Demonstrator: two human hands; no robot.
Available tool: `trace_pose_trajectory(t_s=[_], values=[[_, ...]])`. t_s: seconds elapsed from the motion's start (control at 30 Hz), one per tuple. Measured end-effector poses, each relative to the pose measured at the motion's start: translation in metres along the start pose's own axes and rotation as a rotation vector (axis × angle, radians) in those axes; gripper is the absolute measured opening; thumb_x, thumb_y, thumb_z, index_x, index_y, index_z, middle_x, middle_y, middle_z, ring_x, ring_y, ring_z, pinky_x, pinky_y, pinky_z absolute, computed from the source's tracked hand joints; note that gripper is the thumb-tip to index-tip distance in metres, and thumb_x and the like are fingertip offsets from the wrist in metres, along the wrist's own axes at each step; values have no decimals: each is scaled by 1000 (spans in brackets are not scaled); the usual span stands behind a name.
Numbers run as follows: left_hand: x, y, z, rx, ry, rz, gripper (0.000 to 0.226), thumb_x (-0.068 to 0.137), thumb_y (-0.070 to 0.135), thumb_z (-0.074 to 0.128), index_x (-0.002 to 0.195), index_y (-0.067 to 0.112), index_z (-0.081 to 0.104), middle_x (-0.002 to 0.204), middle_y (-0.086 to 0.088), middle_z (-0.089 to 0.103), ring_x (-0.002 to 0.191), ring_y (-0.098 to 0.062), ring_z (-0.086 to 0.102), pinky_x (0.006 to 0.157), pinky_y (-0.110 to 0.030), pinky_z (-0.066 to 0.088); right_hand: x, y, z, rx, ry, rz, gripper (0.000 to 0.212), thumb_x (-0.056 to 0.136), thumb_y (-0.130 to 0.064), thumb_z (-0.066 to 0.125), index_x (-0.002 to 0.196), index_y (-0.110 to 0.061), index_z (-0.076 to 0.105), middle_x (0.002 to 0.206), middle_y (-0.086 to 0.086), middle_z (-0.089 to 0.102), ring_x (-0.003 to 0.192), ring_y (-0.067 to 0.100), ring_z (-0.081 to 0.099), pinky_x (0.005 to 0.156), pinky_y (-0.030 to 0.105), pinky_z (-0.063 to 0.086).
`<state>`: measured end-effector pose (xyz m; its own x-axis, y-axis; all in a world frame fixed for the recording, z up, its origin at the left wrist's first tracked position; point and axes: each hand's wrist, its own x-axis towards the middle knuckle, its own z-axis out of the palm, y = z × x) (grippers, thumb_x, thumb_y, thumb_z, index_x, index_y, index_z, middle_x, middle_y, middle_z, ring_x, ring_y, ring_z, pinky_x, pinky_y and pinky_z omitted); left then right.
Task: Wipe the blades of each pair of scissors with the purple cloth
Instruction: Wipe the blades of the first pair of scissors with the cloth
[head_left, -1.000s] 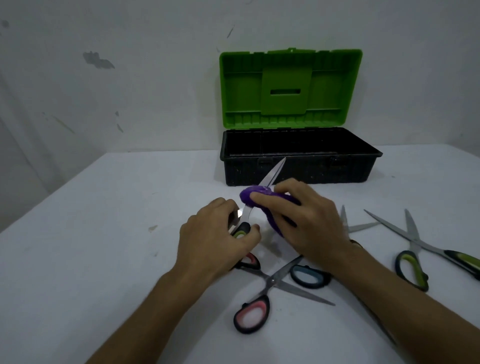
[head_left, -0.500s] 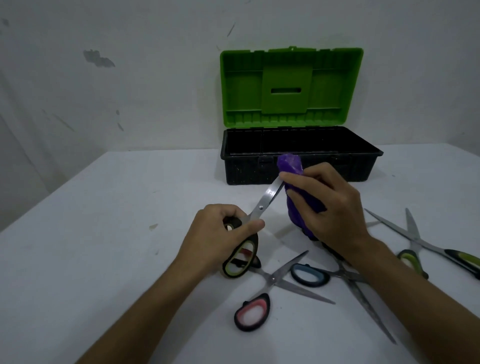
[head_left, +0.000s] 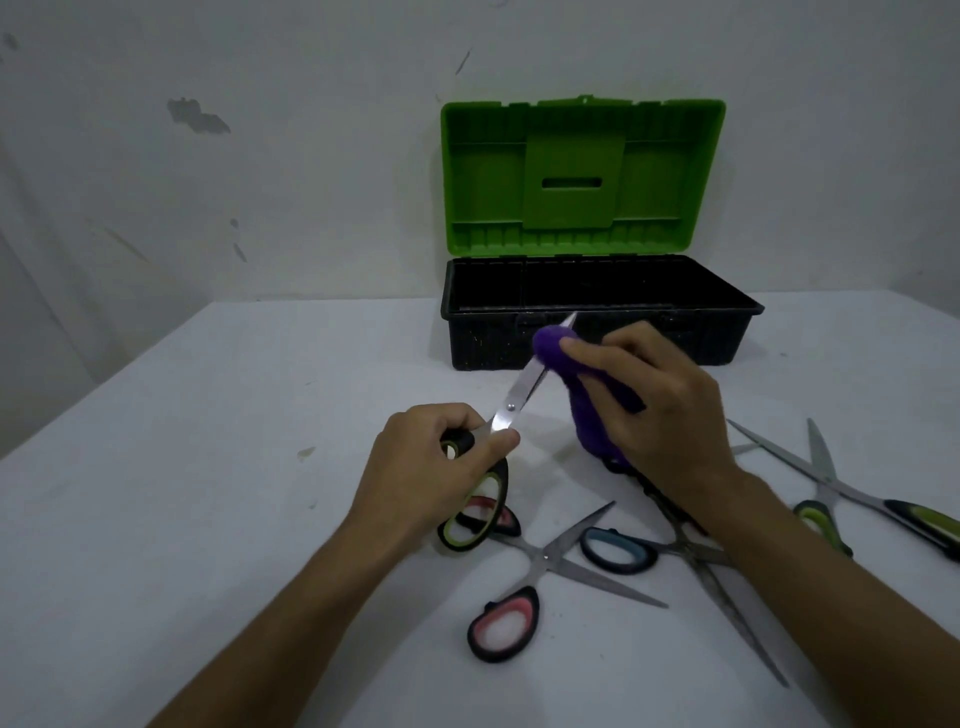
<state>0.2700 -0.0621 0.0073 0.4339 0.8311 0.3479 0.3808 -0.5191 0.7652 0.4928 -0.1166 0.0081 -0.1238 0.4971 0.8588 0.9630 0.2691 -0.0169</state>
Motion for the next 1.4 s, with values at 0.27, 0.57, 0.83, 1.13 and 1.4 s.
trace_pose_trajectory(t_s=[0.27, 0.57, 0.83, 1.13, 1.4], values=[[0, -1, 6, 11, -11, -23, 32, 78, 49, 73, 60, 24, 64, 54, 12, 57, 51, -3, 51, 53, -19, 42, -2, 10, -11, -33, 80, 152, 42, 94, -15, 59, 137, -14, 55, 103, 6, 54, 80, 8, 46, 59, 17, 42], [0, 5, 1, -59, 2, -8, 30, 84, 40, 70, 59, 25, 62, 47, 19, 54, 46, 1, 50, 48, -9, 36, -4, -10, 6, 12, -87, -120, 41, 96, -23, 58, 136, -28, 50, 102, 6, 56, 77, 13, 51, 54, 29, 50], [-2, 2, 5, -7, -32, 25, 32, 82, 44, 72, 59, 23, 63, 51, 14, 55, 49, -1, 49, 51, -11, 38, 0, 17, -3, -61, 50, 153, 37, 98, -21, 54, 134, -18, 57, 101, 8, 53, 79, 11, 47, 58, 23, 45], [1, 4, 6, -1, 3, -16, 19, 83, 44, 71, 69, 32, 66, 64, 13, 65, 61, 2, 60, 53, -12, 45, -1, -25, 0, -4, -117, -171, 38, 95, -26, 55, 133, -25, 54, 102, 9, 57, 77, 17, 53, 55, 29, 51], [1, 0, -3, -4, -18, 6, 26, 80, 45, 73, 68, 22, 72, 62, 8, 67, 55, -4, 59, 54, -19, 47, 16, -4, -4, -79, -53, 139, 36, 95, -22, 55, 131, -20, 59, 102, 6, 51, 78, 13, 50, 60, 23, 48]])
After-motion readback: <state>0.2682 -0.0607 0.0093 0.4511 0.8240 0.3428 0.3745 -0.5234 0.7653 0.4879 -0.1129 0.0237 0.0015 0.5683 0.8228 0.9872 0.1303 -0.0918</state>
